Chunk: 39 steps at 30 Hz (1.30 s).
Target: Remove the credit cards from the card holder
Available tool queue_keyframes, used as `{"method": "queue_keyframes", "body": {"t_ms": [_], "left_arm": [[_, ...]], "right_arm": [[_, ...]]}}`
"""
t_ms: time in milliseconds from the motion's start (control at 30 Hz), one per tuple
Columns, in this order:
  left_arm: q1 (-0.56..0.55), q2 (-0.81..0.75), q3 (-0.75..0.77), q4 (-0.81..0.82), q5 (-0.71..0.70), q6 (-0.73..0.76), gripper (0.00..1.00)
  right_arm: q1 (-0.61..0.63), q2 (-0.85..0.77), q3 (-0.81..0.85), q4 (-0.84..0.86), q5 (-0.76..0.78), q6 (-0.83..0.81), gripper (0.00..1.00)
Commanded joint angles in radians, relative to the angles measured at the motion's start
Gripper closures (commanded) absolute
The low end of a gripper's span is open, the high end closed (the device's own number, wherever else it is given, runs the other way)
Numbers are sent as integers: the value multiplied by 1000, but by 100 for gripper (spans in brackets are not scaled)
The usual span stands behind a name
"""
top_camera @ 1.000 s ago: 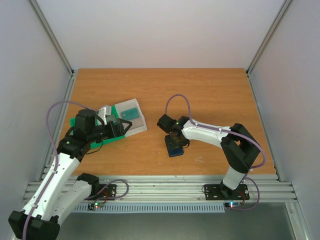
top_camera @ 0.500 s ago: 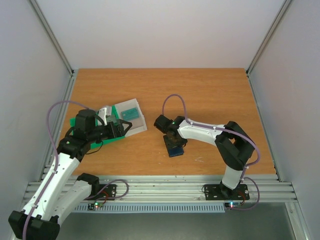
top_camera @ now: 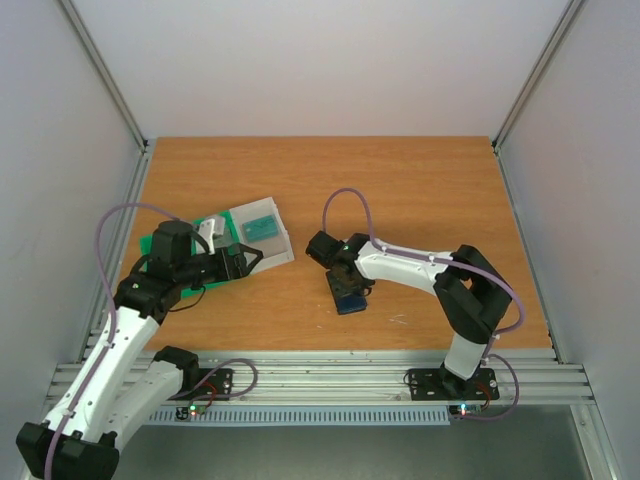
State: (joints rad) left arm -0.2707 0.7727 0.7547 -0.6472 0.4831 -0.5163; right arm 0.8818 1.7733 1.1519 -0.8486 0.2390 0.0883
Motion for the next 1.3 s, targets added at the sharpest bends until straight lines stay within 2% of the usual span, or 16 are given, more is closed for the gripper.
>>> {"method": "queue_keyframes", "body": {"t_ms": [0, 333, 467, 667, 867, 1000, 1167, 1267], "left_arm": [[-7, 28, 7, -1, 57, -4, 14], [-29, 70, -40, 124, 138, -106, 18], [-34, 75, -111, 256, 209, -198, 24], [-46, 129, -141, 365, 242, -281, 26], [-74, 191, -162, 475, 285, -340, 27], [-95, 224, -167, 485, 279, -340, 26], [-98, 261, -160, 452, 273, -316, 31], [-100, 260, -171, 468, 269, -329, 41]], "right_arm": [[30, -80, 5, 2, -29, 15, 99], [59, -223, 0, 101, -189, 73, 99], [60, -295, -23, 190, -278, 112, 99], [60, -381, -81, 352, -384, 169, 99], [62, -395, -123, 460, -425, 222, 99], [63, -397, -124, 476, -436, 230, 99], [63, -403, -133, 498, -436, 251, 99], [62, -396, -136, 501, -435, 261, 99]]}}
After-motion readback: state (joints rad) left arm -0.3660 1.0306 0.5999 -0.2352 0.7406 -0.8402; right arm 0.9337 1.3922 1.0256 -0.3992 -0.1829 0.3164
